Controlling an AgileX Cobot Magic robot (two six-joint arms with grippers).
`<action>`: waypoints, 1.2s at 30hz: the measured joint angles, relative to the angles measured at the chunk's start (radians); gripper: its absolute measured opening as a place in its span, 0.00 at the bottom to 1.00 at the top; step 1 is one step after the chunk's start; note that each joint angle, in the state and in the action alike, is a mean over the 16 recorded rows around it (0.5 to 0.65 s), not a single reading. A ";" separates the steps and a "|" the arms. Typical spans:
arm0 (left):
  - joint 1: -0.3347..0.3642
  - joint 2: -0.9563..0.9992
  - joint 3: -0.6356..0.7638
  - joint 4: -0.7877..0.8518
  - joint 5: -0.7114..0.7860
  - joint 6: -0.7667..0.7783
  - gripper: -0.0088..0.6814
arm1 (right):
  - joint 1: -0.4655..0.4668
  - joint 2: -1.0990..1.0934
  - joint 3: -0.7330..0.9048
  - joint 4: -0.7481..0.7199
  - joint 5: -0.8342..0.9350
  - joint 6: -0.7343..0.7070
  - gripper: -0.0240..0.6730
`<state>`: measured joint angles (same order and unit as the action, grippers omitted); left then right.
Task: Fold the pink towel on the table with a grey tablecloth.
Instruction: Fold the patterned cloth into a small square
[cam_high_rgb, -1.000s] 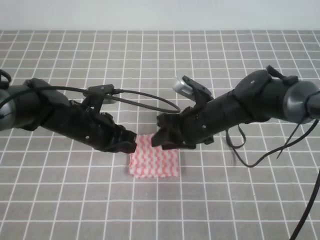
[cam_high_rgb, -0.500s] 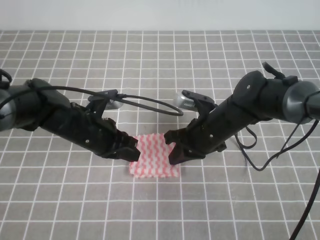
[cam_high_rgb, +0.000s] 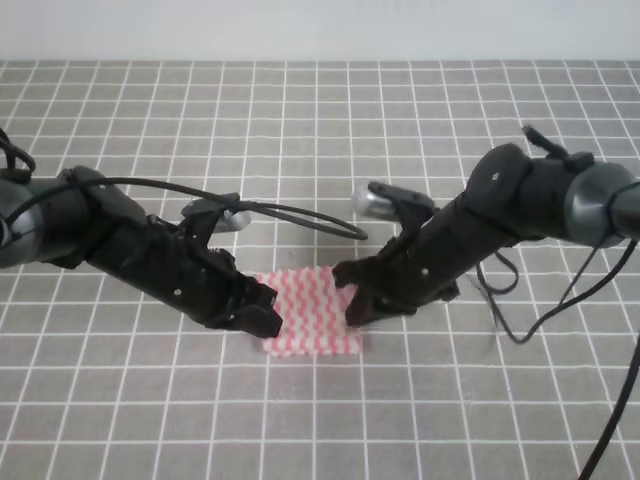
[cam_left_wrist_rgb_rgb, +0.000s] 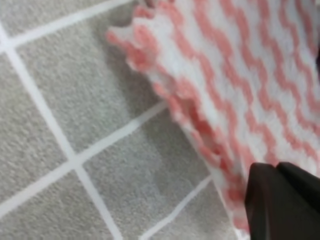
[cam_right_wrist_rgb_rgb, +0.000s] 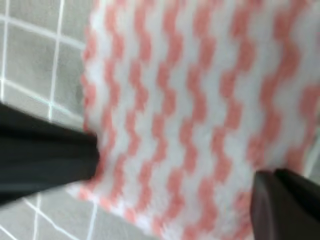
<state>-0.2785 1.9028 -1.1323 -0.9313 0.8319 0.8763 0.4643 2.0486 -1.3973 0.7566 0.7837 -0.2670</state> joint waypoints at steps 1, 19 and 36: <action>0.000 -0.004 0.000 0.000 -0.004 0.000 0.01 | -0.001 -0.004 -0.002 -0.001 -0.009 0.002 0.01; 0.000 -0.066 -0.002 0.005 -0.124 0.002 0.01 | -0.008 0.034 -0.030 0.035 -0.192 0.006 0.01; 0.000 -0.004 -0.002 0.058 -0.132 0.000 0.01 | -0.027 -0.048 -0.032 0.024 -0.156 0.006 0.01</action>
<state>-0.2785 1.8990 -1.1346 -0.8729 0.6999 0.8767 0.4375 2.0010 -1.4291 0.7804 0.6277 -0.2613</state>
